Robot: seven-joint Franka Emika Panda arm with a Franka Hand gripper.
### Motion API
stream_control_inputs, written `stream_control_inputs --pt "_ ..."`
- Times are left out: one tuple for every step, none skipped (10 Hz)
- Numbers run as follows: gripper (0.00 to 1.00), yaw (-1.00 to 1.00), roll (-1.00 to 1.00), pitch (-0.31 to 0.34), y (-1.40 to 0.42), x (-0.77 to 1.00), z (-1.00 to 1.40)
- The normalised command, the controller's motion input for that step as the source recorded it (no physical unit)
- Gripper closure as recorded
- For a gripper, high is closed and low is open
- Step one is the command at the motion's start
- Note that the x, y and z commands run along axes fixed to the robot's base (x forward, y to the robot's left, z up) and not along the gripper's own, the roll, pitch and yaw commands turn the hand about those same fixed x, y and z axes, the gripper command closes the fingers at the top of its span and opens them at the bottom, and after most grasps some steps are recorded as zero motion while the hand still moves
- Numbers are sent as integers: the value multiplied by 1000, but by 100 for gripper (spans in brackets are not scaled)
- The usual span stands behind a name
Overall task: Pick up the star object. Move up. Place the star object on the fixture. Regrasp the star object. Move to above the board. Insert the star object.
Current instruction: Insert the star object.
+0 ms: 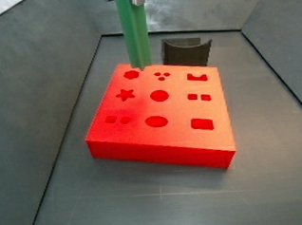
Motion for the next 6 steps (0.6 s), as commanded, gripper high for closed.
stream_control_inputs --pt "100 -31 0 0 0 -23 0" --pt "100 -34 0 0 37 -163 0" --pt "100 -66 0 0 26 -223 0" --pt "100 -31 0 0 0 -257 0" --pt "100 -26 0 0 0 -226 -6" --pt "100 -17 0 0 0 -137 -34"
